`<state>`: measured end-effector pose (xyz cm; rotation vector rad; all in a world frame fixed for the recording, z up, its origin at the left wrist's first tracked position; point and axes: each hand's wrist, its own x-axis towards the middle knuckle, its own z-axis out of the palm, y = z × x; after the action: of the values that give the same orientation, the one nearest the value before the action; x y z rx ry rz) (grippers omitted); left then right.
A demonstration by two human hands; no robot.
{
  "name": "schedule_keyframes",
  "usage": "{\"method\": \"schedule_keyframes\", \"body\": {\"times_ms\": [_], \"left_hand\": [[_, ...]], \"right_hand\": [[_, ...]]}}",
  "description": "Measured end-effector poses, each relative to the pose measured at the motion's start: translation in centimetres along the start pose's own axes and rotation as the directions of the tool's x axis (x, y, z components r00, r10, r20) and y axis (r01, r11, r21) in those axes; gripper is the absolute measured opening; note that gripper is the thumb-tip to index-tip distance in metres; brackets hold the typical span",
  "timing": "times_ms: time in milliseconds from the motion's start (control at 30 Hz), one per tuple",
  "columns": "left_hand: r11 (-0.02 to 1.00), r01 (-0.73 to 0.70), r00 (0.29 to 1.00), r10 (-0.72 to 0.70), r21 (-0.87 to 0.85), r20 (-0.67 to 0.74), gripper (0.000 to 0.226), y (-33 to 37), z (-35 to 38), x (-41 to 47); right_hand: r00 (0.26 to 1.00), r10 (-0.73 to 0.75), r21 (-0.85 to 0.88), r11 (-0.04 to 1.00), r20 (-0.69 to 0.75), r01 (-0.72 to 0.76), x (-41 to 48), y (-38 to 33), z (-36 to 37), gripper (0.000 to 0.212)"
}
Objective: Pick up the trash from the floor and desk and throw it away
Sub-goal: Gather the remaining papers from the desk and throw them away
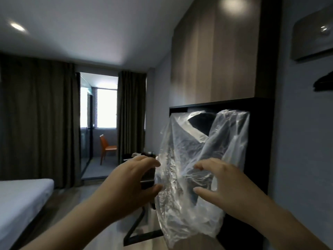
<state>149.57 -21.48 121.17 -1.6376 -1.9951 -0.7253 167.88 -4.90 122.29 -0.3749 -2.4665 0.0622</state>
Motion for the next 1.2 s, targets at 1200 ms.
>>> {"method": "schedule_keyframes", "body": {"times_ms": [1200], "left_hand": [[0.94,0.332,0.941,-0.336,0.085,0.037,0.045,-54.6,13.9,14.2]], "right_hand": [[0.968,-0.143,0.102,0.987,0.207,0.124,47.0,2.3,43.3,0.049]]}}
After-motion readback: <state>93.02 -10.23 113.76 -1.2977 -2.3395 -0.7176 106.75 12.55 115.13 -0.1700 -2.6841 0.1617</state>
